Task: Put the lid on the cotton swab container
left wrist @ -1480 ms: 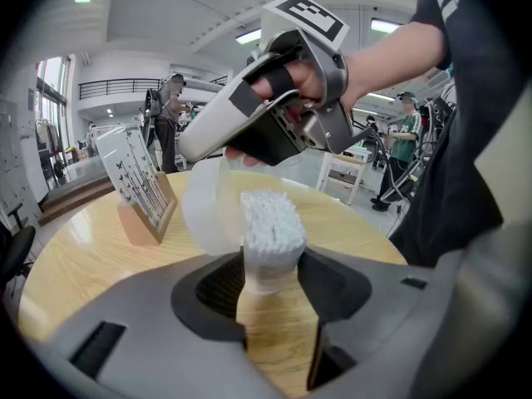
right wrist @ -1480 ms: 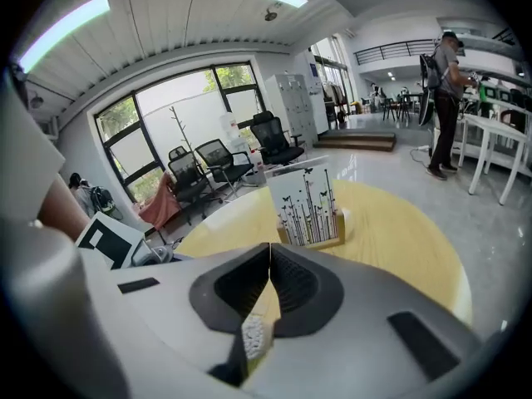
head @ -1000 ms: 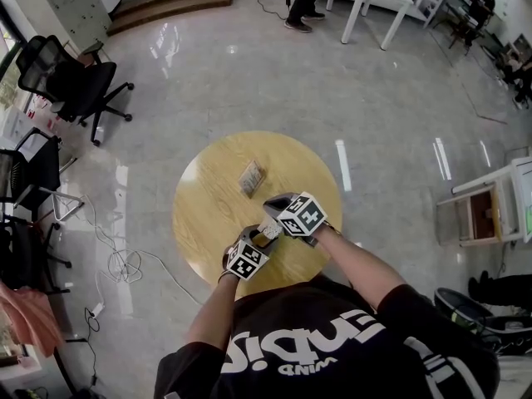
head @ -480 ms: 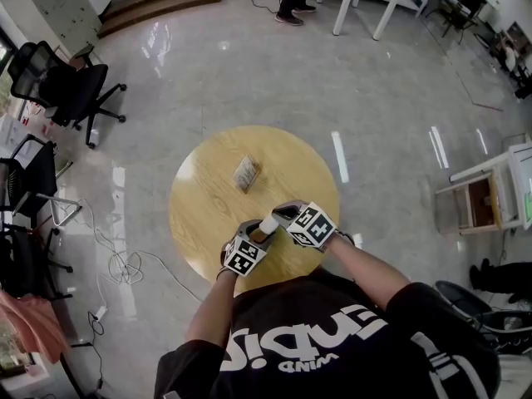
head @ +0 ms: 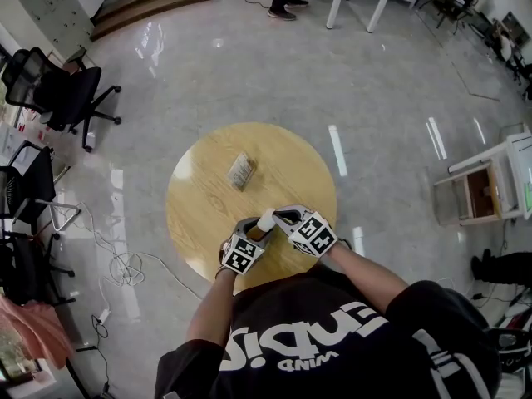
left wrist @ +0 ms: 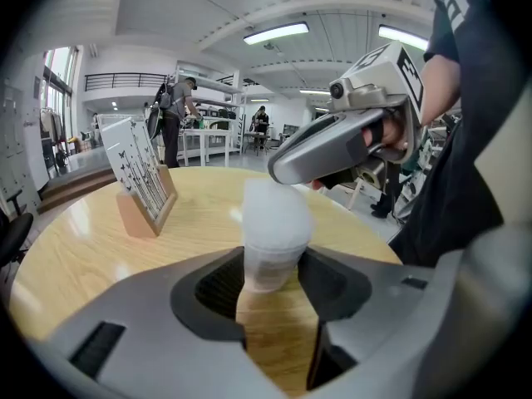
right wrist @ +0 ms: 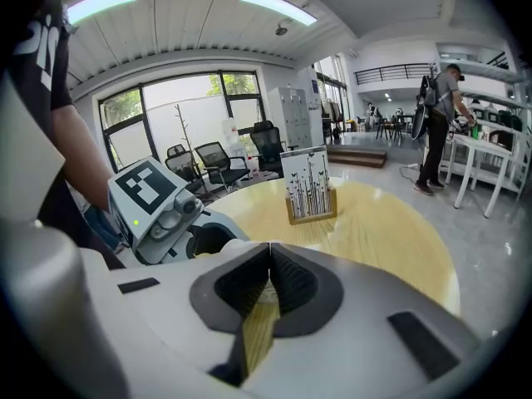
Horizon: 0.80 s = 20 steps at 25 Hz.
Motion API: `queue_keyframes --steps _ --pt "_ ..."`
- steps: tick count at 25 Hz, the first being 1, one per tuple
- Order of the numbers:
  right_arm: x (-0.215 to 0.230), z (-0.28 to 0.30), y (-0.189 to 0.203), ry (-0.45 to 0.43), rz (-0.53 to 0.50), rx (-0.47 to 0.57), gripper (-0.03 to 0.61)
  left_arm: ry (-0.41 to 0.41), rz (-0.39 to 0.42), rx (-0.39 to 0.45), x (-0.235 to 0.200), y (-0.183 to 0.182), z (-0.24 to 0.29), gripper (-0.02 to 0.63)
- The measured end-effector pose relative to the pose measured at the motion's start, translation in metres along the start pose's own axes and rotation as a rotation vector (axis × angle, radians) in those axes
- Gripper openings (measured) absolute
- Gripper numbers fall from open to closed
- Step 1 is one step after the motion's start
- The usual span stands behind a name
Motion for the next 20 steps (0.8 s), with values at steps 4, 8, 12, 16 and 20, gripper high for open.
queue_keyframes --steps 4,8,12,16,20 --pt "-0.002 0.002 0.004 0.008 0.0 0.035 0.003 -0.005 -0.007 0.0 -0.002 0.001 -0.001 0.206" --pt "-0.002 -0.001 0.004 0.013 0.003 0.051 0.003 -0.007 -0.012 -0.013 0.0 -0.004 -0.004 0.206" --pt "-0.005 0.0 0.004 0.029 -0.053 0.038 0.003 -0.011 -0.058 -0.002 0.001 -0.006 -0.004 0.212" --pt "-0.006 -0.003 0.001 0.039 -0.046 0.024 0.003 -0.024 -0.045 0.021 0.006 -0.009 -0.011 0.265" --pt "-0.004 -0.021 -0.003 0.051 -0.034 0.064 0.003 -0.041 -0.012 0.058 0.011 -0.013 -0.027 0.265"
Point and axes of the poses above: the fingertips, and each gripper's own axes: z forward along the fingers, x to its right, y out of its underside, the point moved 9 cm from there along -z, backward along the fingers, and after that the axes turned 4 degrees about x, right-handed, at the moved point
